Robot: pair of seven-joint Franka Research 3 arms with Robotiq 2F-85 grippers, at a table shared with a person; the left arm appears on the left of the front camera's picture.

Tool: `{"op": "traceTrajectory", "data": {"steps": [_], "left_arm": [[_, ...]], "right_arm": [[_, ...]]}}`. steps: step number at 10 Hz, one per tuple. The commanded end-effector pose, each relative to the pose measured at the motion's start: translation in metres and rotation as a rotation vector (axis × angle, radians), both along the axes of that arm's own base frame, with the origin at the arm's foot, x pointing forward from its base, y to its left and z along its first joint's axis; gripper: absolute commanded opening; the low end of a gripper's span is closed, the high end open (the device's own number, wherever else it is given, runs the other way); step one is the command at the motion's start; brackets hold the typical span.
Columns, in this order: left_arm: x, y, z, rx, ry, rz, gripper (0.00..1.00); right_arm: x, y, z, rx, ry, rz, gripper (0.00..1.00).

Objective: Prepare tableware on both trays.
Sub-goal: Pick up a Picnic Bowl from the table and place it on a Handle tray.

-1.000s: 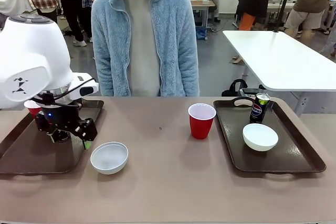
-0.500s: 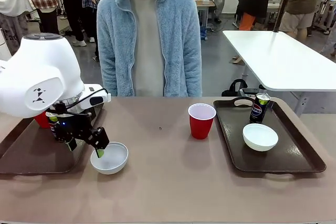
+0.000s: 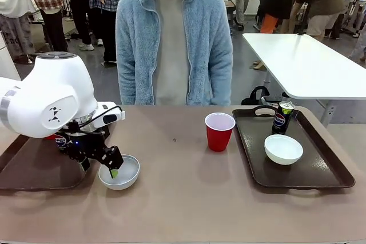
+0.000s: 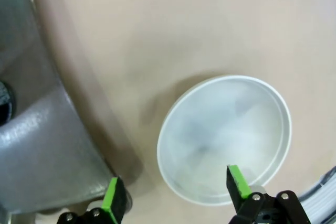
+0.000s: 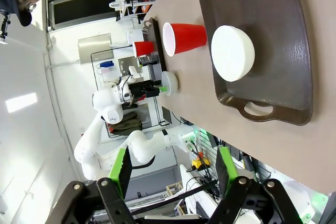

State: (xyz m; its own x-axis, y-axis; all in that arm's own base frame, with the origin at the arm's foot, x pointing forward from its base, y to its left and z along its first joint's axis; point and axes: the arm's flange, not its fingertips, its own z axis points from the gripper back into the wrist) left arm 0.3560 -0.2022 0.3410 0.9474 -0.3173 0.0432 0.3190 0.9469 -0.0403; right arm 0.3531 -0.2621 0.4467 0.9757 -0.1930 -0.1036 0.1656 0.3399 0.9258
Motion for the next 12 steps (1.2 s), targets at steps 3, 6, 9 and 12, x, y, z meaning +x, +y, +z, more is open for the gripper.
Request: {"op": "traceTrajectory", "data": {"steps": [3,6,9,12], "left_arm": [[0.0015,0.0022,-0.0083,-0.055,-0.008,-0.047,0.08],[0.0024,0.0022,-0.0082,-0.055,-0.003,-0.049,0.00],[0.0012,0.0025,-0.0081,-0.051,0.004,-0.053,0.00],[-0.0017,0.0068,-0.0003,-0.044,0.038,-0.048,0.00]], "right_arm": [[-0.0007,-0.0003,0.0010,0.006,0.017,-0.002,0.85],[-0.0007,-0.0003,0.0010,0.006,0.017,-0.002,0.85],[-0.0007,-0.0003,0.0010,0.006,0.017,-0.002,0.85],[-0.0007,-0.0003,0.0010,0.006,0.017,-0.002,0.85]]}}
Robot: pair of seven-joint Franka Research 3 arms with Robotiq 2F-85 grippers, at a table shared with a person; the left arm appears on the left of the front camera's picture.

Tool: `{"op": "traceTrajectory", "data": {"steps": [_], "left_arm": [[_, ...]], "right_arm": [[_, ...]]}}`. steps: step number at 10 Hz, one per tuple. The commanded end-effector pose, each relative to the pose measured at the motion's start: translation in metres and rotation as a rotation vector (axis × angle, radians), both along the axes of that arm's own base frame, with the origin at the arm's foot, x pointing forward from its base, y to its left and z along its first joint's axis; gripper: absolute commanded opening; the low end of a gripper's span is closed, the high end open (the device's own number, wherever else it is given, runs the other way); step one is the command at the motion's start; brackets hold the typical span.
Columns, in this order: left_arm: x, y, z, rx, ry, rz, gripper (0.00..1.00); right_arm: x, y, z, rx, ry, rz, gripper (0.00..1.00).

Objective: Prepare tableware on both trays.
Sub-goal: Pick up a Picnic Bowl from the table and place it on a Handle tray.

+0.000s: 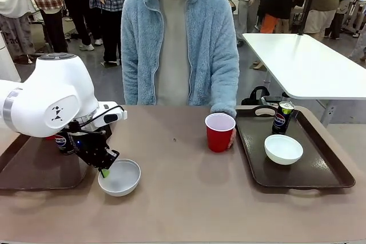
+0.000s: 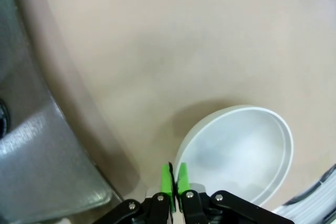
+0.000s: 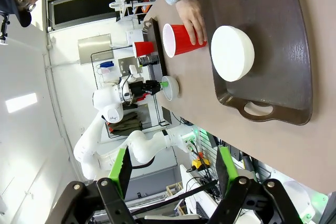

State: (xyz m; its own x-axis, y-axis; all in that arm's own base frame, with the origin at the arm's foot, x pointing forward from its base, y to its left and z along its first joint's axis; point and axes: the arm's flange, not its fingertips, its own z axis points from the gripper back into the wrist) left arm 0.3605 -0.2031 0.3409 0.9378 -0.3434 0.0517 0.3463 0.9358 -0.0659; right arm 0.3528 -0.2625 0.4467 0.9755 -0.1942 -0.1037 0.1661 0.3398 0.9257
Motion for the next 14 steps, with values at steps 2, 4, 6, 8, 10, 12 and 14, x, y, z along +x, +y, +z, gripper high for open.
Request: {"op": "traceTrajectory", "data": {"steps": [2,4,6,8,10,12,14], "left_arm": [[-0.020,0.010,0.027,-0.003,0.078,0.019,0.00],[-0.031,0.028,0.081,-0.048,0.072,0.090,0.00],[-0.031,0.063,0.119,-0.121,0.048,0.124,0.00],[-0.033,0.103,0.136,-0.130,0.028,0.121,0.00],[-0.022,0.147,0.135,-0.094,0.018,0.095,0.00],[-0.016,0.182,0.134,-0.073,0.024,0.097,0.00],[-0.016,0.203,0.131,-0.048,0.027,0.109,0.00]], "right_arm": [[0.000,0.000,0.001,0.007,0.017,0.000,0.85],[0.000,0.000,0.001,0.007,0.017,0.000,0.85],[0.000,0.000,0.001,0.007,0.017,0.000,0.85],[0.000,0.000,0.001,0.007,0.017,0.000,0.85],[0.000,0.000,0.001,0.007,0.017,0.000,0.85],[0.000,0.000,0.001,0.007,0.017,0.000,0.85],[0.000,0.000,0.001,0.007,0.017,0.000,0.85]]}}
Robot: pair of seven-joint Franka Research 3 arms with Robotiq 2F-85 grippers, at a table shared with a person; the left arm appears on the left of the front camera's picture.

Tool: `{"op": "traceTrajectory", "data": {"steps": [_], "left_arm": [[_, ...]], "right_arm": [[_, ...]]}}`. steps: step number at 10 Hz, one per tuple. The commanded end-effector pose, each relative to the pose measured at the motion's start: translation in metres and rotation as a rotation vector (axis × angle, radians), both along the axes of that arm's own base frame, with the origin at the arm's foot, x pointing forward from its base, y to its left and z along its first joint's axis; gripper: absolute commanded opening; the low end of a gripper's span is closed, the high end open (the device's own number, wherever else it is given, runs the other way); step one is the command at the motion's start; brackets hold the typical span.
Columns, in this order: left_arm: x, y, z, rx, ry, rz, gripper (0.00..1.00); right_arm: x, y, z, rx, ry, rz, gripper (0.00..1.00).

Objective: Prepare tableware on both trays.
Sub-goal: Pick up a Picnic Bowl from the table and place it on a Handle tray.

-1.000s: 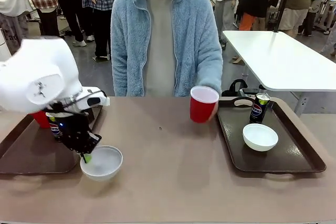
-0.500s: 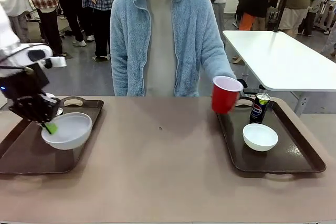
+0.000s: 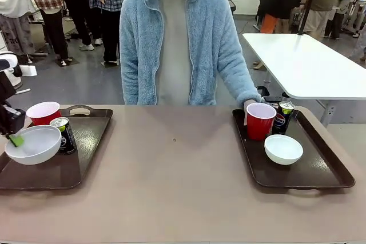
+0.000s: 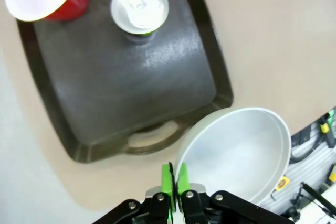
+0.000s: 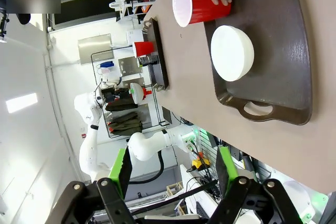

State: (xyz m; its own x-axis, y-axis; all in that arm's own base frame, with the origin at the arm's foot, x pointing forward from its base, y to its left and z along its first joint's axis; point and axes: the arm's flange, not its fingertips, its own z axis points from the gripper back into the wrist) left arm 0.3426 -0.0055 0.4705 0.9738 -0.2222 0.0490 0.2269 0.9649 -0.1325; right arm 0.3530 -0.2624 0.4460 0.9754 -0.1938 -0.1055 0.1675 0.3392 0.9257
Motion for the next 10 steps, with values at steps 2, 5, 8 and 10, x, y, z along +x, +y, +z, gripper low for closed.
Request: {"op": "traceTrajectory", "data": {"steps": [2,5,8,10], "left_arm": [[0.003,0.013,-0.018,0.018,-0.028,0.025,0.00],[0.006,0.017,-0.051,-0.005,-0.076,0.088,0.00],[0.008,0.015,-0.087,0.015,-0.078,0.116,0.00],[0.003,0.011,-0.106,0.033,-0.028,0.103,0.00]], "right_arm": [[-0.001,0.000,0.002,0.006,0.015,-0.001,0.85],[-0.001,0.000,0.002,0.006,0.015,-0.001,0.85],[-0.001,0.000,0.002,0.006,0.015,-0.001,0.85],[-0.001,0.000,0.002,0.006,0.015,-0.001,0.85]]}}
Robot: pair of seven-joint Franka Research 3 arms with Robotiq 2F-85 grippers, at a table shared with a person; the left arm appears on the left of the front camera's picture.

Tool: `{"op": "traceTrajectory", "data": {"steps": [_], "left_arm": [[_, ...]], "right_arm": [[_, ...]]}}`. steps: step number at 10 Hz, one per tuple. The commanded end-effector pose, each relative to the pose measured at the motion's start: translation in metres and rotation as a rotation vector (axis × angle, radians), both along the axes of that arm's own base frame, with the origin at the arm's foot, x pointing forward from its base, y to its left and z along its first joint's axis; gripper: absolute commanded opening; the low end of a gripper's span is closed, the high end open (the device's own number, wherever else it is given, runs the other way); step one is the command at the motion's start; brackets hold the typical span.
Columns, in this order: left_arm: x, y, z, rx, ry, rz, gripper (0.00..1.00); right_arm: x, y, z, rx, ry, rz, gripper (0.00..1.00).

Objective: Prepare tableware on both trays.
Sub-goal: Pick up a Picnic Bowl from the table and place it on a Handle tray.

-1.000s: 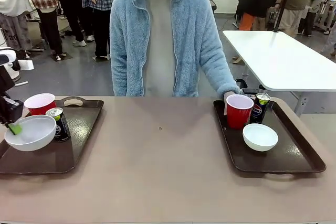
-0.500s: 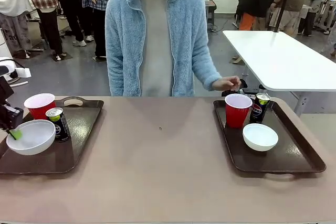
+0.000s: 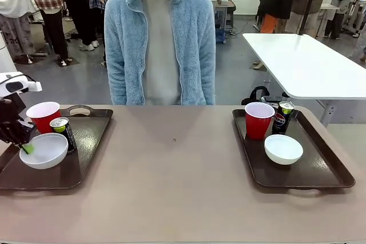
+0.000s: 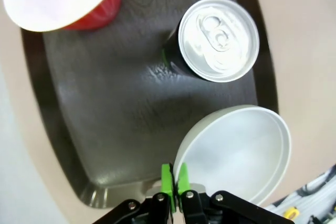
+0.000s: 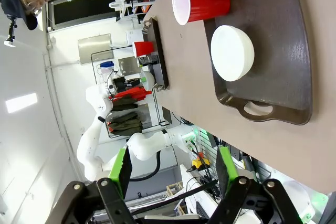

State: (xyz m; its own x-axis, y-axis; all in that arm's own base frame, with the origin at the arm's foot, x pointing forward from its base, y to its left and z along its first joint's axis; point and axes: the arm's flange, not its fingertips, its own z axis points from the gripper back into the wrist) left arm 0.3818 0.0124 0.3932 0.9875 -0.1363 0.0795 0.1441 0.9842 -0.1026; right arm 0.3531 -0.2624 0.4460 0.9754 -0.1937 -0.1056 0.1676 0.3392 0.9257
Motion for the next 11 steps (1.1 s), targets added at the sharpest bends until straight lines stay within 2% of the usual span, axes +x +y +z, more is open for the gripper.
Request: {"op": "traceTrajectory", "data": {"steps": [1,8,9,10,11], "left_arm": [[-0.036,-0.007,-0.036,0.021,0.017,0.008,0.00],[-0.036,-0.011,-0.064,0.062,0.003,-0.010,0.00],[-0.036,-0.012,-0.065,0.060,0.001,-0.015,0.20],[-0.037,-0.011,-0.065,0.054,0.000,-0.024,0.63],[-0.037,-0.012,-0.059,0.040,-0.004,-0.031,0.80]], "right_arm": [[-0.001,0.000,0.002,0.006,0.015,-0.001,0.85],[-0.001,0.000,0.002,0.006,0.015,-0.001,0.85],[-0.001,0.000,0.002,0.006,0.015,-0.001,0.85],[-0.001,0.000,0.002,0.006,0.015,-0.001,0.85],[-0.001,0.000,0.002,0.006,0.015,-0.001,0.85]]}}
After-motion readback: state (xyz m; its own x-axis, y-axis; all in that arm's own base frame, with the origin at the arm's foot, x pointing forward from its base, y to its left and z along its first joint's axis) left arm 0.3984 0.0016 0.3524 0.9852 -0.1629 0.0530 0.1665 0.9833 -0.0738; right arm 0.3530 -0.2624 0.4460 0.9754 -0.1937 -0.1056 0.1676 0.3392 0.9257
